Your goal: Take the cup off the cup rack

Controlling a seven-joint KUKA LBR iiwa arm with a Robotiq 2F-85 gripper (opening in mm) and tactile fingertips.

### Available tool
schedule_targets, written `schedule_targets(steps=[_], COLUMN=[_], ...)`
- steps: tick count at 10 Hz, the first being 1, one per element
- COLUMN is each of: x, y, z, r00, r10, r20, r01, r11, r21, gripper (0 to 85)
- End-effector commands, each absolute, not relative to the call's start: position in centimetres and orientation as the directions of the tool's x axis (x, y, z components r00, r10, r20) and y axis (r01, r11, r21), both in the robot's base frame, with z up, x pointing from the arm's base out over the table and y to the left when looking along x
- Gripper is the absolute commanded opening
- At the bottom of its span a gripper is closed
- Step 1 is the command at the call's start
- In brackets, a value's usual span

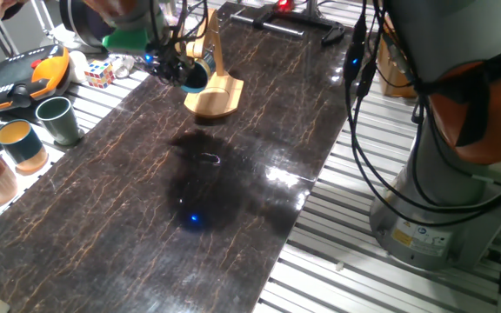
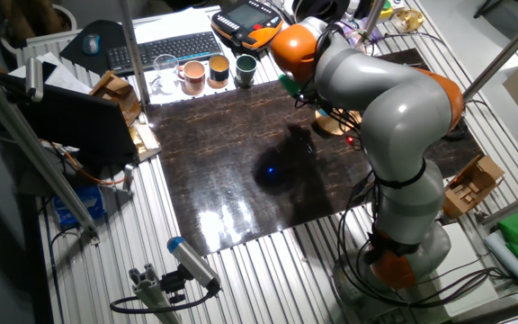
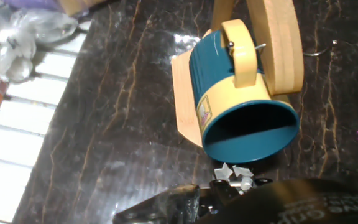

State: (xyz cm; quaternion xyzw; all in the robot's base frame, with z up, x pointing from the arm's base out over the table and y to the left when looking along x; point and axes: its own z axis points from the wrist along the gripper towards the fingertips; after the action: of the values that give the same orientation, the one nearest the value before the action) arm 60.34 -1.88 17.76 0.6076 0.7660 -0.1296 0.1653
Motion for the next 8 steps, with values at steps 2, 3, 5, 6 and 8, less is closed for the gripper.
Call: schedule_targets(steps=[2, 3, 5, 6, 8], x=[60.5, 60.6, 60.9, 61.0, 61.0], y=[-2.0, -2.2, -2.6, -2.9, -3.7], z=[17.6, 17.4, 17.0, 16.8, 16.8], r00=[-0.204, -0.216, -0.202, -0.193, -0.187], r10=[0.885, 0.876, 0.866, 0.864, 0.855], r20=[-0.419, -0.431, -0.458, -0.465, -0.484], r01=[0.973, 0.970, 0.971, 0.972, 0.972], r11=[0.229, 0.243, 0.238, 0.232, 0.232], r21=[0.011, 0.009, 0.022, 0.027, 0.035], gripper=[38.3, 52.0, 56.3, 55.7, 53.3])
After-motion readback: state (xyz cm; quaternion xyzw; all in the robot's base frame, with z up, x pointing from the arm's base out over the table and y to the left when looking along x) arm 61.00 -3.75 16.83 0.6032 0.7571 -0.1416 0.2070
